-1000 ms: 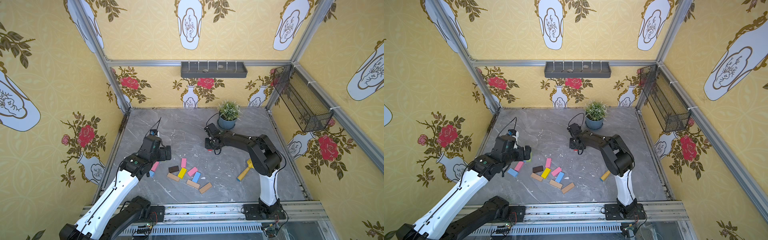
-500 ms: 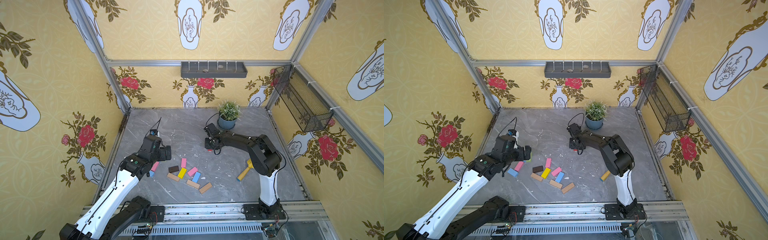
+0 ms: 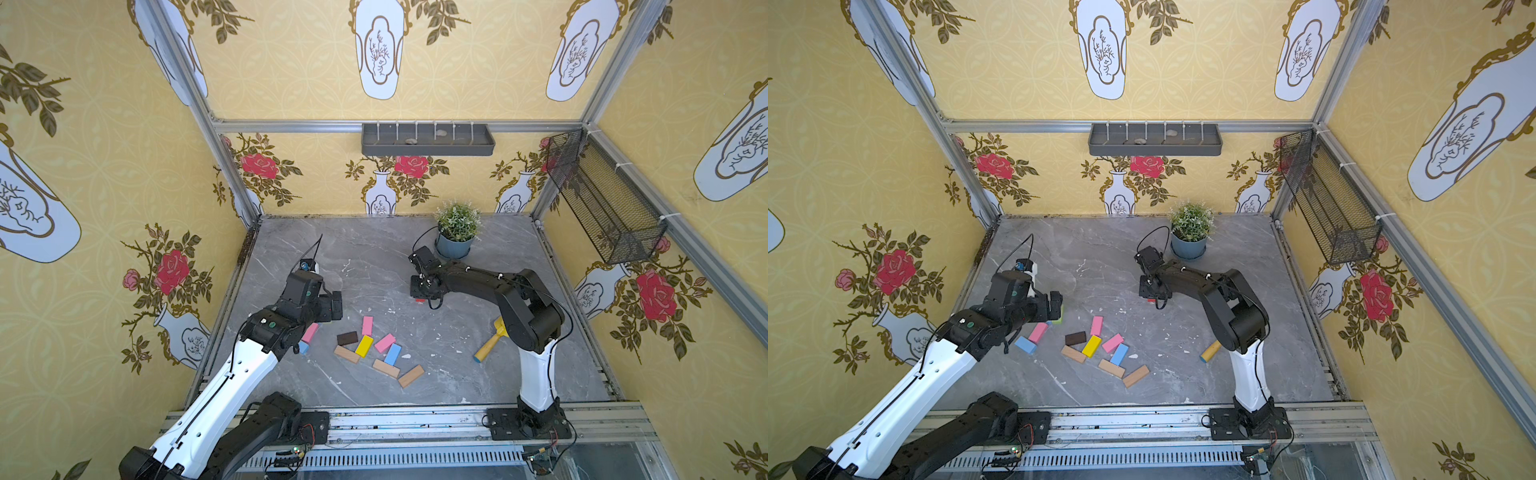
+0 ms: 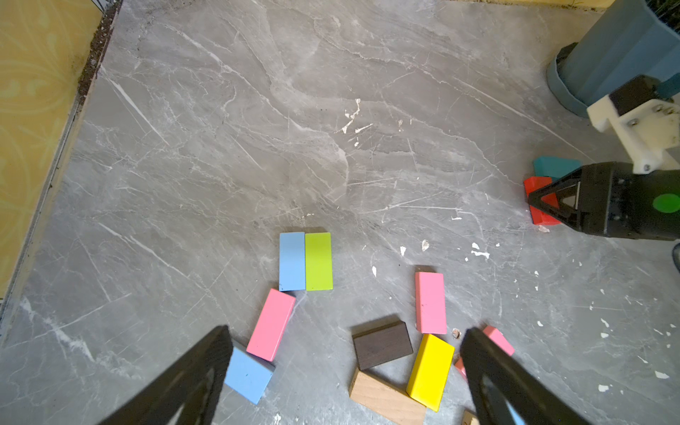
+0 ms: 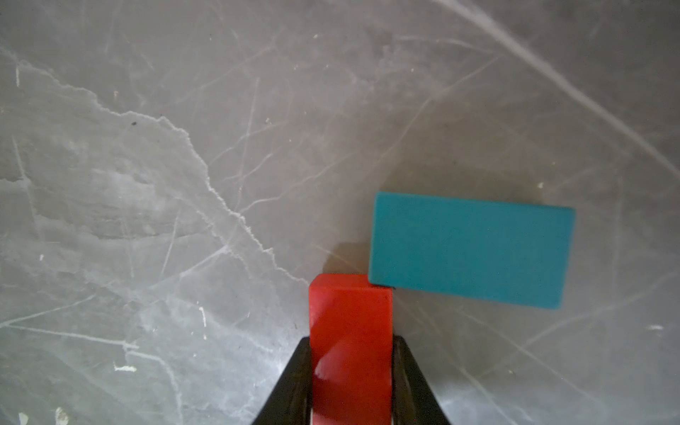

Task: Assemble the number 8 with building blocks
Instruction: Assemble the building block at the center of the board.

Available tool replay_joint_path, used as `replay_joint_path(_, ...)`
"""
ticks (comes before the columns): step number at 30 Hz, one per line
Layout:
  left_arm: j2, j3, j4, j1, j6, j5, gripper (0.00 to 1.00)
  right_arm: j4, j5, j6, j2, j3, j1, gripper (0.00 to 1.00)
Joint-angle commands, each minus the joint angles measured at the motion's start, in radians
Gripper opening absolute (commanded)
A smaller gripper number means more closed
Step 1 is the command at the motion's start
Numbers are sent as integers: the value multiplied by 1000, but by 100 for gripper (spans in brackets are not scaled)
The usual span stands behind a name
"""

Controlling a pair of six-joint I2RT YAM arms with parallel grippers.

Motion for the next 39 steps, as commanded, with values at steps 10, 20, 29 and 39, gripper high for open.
replay_joint_path(10,-1,-5,-8,1,-1,0,100,-111,20,21,10,-10,-4,31)
replay_joint_path(20,-1,-4,-9,1,-1,-2,100,-104,13,26,8,-12,-7,42)
replay_joint_path(29,-3,-6,-9,1,-1,-4,100,-74,-1,36,-67,-43,-11,56)
replay_joint_path(39,-6,-6,-9,2,-2,-2,100,2,-70,24,-184,-119,-75,78)
